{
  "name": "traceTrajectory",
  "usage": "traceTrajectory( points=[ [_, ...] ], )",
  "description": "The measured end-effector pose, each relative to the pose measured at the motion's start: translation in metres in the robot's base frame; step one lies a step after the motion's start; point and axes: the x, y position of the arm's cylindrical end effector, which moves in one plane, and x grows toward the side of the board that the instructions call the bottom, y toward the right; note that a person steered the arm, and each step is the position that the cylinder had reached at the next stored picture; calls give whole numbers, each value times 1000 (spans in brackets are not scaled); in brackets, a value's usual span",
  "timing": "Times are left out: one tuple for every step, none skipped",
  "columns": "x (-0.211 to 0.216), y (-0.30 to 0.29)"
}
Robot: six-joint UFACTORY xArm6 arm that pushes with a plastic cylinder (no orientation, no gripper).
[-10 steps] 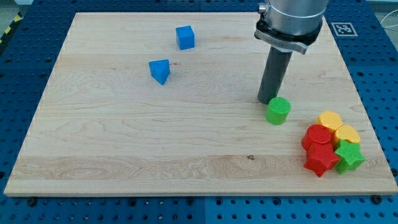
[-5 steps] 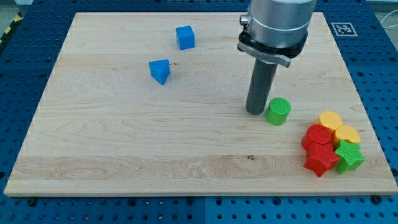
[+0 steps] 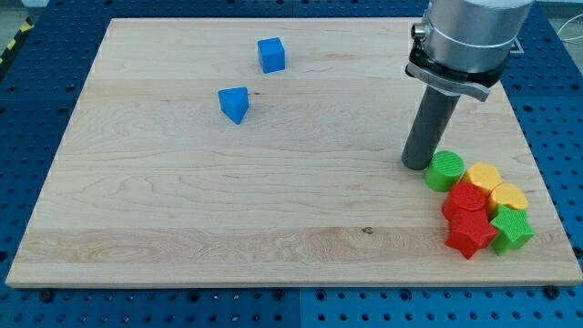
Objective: Slide the green circle closer to the red circle and yellow hexagon
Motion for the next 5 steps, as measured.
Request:
traceTrajectory(
  points=[
    [3, 1],
    [9, 5],
    [9, 6],
    [9, 6],
    [-19, 6]
  ],
)
